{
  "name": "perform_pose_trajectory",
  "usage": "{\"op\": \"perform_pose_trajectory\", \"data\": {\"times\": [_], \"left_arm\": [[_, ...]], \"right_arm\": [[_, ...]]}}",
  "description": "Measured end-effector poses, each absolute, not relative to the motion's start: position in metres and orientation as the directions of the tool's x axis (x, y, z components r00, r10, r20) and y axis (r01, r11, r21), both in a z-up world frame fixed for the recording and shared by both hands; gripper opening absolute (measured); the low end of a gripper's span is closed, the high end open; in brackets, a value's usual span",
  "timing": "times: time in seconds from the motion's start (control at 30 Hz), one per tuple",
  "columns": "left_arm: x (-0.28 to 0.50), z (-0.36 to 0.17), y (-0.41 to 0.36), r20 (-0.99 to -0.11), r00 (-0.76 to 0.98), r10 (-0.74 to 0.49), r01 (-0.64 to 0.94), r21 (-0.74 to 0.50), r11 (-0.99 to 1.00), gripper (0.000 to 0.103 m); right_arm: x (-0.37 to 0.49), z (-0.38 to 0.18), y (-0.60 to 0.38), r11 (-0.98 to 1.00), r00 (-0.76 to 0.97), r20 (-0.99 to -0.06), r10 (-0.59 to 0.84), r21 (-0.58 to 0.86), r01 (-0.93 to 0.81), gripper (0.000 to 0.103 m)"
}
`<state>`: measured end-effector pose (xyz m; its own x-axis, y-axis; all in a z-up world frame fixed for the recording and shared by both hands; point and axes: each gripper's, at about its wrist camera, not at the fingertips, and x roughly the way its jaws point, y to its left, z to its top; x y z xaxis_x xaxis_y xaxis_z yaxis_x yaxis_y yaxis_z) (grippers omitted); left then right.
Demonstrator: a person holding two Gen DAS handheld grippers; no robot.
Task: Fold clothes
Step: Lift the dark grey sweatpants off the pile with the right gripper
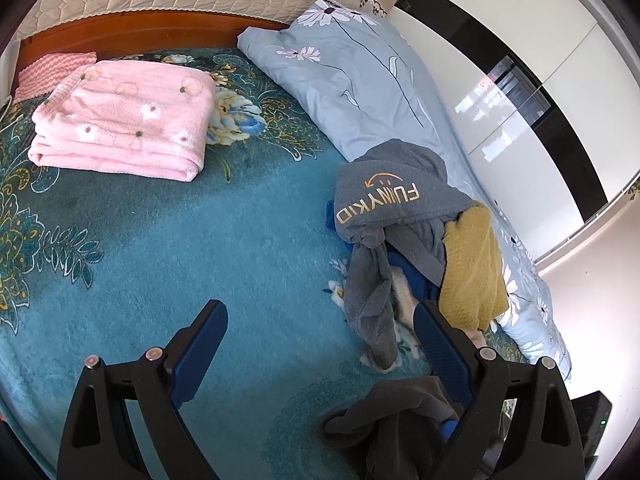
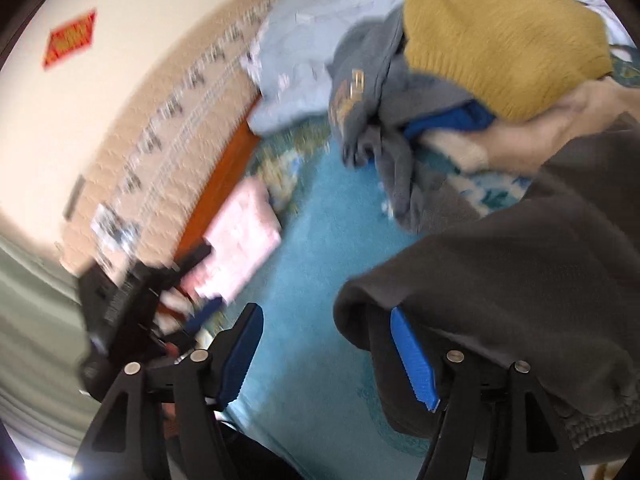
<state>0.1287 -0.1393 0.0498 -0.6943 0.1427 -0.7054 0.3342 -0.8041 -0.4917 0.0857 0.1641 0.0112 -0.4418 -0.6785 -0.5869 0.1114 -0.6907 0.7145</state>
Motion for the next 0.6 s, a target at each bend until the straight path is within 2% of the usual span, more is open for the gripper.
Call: {"op": "perform_pose_trajectory", "data": {"times": [0.07, 0.13, 0.3, 0.47, 0.6], "left_arm": [[0.128, 0.049, -0.137, -0.711, -0.688, 0.144, 0.332, -0.485, -0.809, 0.094], [0.127, 0.048, -0.136, -0.717, -0.682, 0.145, 0.329, -0.477, -0.815, 0.094], [0.126, 0.049, -0.132, -0.723, -0.677, 0.137, 0.327, -0.463, -0.824, 0.094], [0.126, 0.05, -0.128, -0.728, -0.673, 0.13, 0.324, -0.448, -0.833, 0.094], [0.125, 0.052, -0.123, -0.73, -0.672, 0.128, 0.305, -0.429, -0.85, 0.094]], "right_arm": [[0.09, 0.021, 0.183, -0.679, -0.503, -0.553, -0.665, 0.728, 0.097, 0.075], [0.092, 0.028, 0.197, -0.694, -0.525, -0.561, -0.64, 0.715, 0.082, 0.078], [0.094, 0.041, 0.226, -0.735, -0.555, -0.59, -0.587, 0.676, 0.059, 0.078], [0.096, 0.047, 0.249, -0.702, -0.615, -0.535, -0.58, 0.711, 0.043, 0.078], [0.103, 0.074, 0.272, -0.708, -0.723, -0.45, -0.524, 0.702, 0.076, 0.078]]}}
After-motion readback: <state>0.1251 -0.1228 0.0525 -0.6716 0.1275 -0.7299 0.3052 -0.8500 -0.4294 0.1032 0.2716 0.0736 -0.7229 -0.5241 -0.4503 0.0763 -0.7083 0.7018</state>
